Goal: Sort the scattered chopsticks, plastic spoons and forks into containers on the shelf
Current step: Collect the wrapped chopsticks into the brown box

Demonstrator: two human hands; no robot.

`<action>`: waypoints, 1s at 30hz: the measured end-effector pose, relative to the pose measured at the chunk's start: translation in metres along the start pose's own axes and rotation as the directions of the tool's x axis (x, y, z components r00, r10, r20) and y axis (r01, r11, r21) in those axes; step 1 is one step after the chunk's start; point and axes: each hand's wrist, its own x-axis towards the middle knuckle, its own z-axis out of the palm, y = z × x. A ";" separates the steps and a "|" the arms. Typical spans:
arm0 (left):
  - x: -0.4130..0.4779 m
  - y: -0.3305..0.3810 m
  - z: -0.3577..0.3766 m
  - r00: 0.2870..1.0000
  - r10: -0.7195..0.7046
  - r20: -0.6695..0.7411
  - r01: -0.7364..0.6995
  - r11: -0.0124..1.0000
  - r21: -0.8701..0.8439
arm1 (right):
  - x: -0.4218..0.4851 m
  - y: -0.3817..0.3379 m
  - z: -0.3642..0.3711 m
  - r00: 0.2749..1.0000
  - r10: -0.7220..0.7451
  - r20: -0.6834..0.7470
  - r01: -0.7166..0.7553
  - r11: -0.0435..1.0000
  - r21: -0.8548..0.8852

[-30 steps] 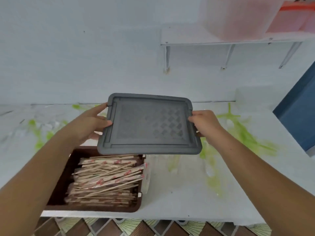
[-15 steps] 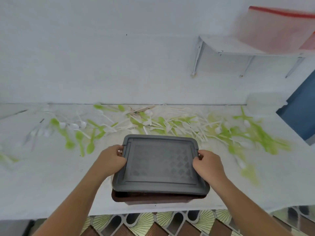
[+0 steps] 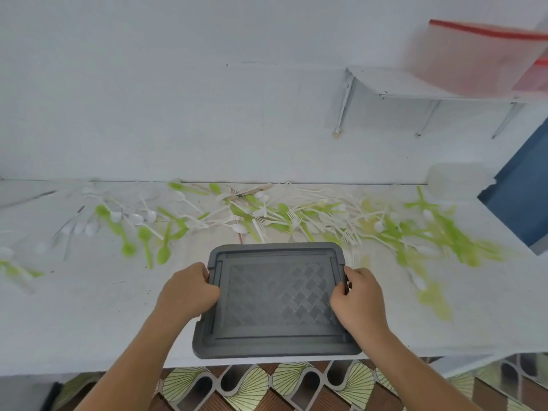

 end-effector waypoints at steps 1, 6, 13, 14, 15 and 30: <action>-0.001 0.001 0.000 1.000 -0.002 0.003 0.002 1.000 0.013 | -0.001 0.001 0.000 1.000 -0.005 -0.011 0.005 1.000 0.012; 0.004 0.011 -0.009 0.999 -0.019 0.026 0.017 0.997 0.071 | 0.006 -0.011 -0.006 1.000 0.008 0.003 -0.008 1.000 0.018; 0.010 0.026 -0.016 0.995 0.024 0.095 -0.041 0.983 0.177 | 0.019 -0.023 -0.002 0.989 0.141 0.049 -0.144 0.987 0.071; 0.010 0.024 -0.014 0.995 0.025 0.098 -0.042 0.984 0.174 | 0.016 -0.020 -0.003 0.988 0.146 0.058 -0.149 0.987 0.056; 0.010 0.019 -0.010 0.995 0.031 0.096 -0.046 0.985 0.164 | 0.013 -0.016 -0.002 0.990 0.134 0.053 -0.136 0.990 0.028; 0.033 0.021 -0.021 0.990 0.110 0.088 -0.118 0.988 0.097 | 0.058 -0.016 -0.023 0.950 0.286 0.124 -0.294 0.955 0.046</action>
